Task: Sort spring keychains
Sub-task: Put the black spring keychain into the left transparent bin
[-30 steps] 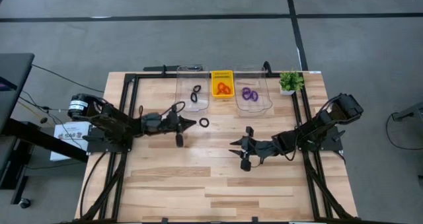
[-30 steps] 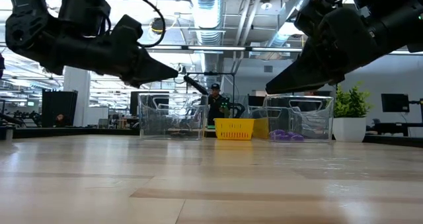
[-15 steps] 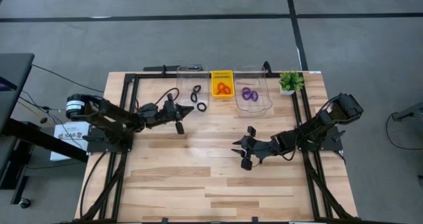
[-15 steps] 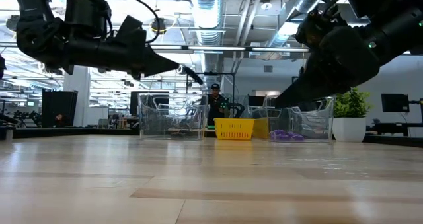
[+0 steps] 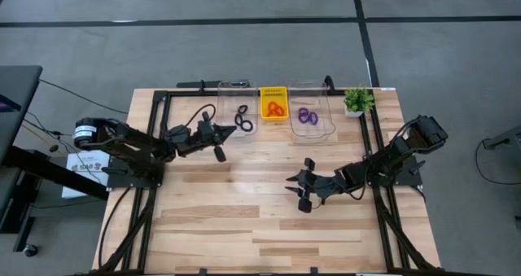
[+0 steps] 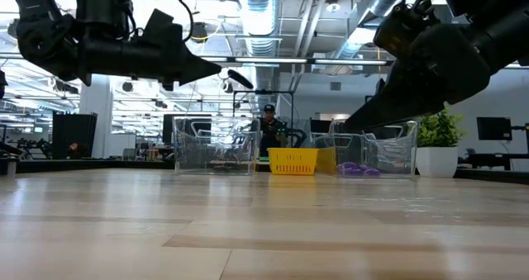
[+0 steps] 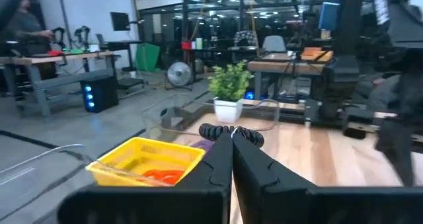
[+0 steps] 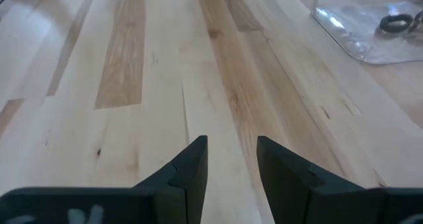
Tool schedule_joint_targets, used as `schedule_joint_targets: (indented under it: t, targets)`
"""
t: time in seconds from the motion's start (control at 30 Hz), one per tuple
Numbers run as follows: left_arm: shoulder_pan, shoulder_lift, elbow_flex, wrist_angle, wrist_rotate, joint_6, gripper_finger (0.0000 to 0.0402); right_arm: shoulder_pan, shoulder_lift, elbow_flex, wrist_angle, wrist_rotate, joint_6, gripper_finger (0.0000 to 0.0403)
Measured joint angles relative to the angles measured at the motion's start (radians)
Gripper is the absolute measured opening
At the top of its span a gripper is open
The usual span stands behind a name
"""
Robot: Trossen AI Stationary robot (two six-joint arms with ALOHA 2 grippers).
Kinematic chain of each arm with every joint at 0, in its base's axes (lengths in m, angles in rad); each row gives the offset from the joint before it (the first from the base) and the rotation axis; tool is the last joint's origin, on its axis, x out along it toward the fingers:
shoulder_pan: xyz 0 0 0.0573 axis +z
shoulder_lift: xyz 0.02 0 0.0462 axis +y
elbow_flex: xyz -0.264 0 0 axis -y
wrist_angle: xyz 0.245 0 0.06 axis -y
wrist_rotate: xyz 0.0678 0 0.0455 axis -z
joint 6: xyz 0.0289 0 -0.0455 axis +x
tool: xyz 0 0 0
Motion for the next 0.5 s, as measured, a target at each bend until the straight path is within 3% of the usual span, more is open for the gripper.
schedule_joint_targets:
  t: [0.5]
  targets:
    - [0.185,0.0,0.0,-0.018,-0.003,0.0,0.0006,-0.005,0.0,0.0,-0.035,0.001,-0.174,0.012]
